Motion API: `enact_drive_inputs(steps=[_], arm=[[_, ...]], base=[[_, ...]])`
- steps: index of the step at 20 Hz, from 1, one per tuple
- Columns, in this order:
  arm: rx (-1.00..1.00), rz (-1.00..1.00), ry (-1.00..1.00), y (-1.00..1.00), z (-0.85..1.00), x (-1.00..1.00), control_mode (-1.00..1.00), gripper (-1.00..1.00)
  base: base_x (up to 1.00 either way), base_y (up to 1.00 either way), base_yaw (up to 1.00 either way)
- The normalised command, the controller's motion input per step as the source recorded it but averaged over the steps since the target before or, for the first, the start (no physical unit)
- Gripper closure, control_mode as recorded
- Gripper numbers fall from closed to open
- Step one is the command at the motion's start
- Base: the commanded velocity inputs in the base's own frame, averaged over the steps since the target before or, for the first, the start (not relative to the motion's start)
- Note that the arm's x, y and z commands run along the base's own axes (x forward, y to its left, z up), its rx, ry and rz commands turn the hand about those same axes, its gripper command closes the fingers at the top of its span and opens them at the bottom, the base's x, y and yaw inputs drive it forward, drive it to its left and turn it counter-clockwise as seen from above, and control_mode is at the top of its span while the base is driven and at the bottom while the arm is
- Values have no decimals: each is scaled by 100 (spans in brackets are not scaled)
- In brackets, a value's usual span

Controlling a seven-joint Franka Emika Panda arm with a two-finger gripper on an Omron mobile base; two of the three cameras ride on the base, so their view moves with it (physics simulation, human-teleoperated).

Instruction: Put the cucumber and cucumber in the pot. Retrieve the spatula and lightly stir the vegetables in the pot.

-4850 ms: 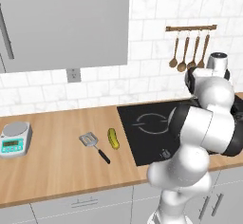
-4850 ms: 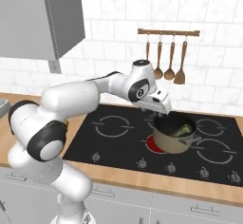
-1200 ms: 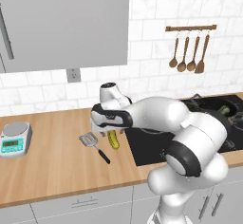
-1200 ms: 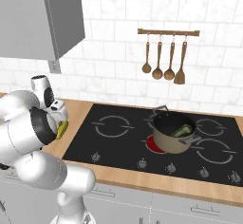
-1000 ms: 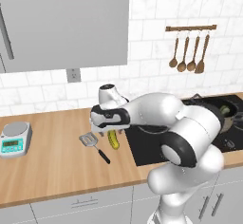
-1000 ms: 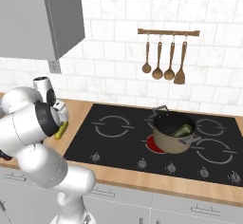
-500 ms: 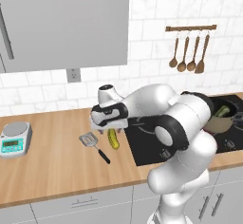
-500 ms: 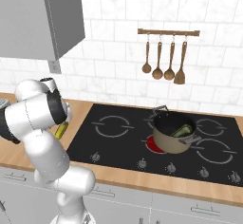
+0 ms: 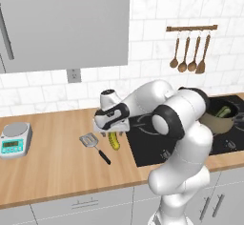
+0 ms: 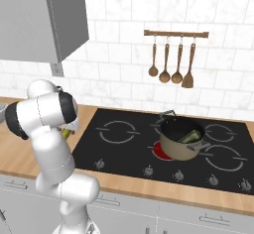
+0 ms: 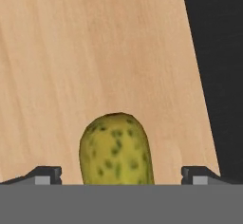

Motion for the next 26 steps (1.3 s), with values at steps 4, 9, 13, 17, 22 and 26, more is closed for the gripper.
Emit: enact_drive_inputs(steps=[4,9,13,17,22,26], arm=[[-2,-1,0,0,-35,8,-100,-100],[-1,0,-2,-1,-17,-5,-100,100],[0,0,-18,-23,10,-56,-100,100],[1,0,-36,-69,66,-98,-100,100],[7,0,-36,-99,86,-86,-100,100],[13,-3,-18,-100,100,-34,-100,100]], base=[[0,0,0],[0,0,0],[0,0,0],[0,0,0],[0,0,0],[0,0,0]])
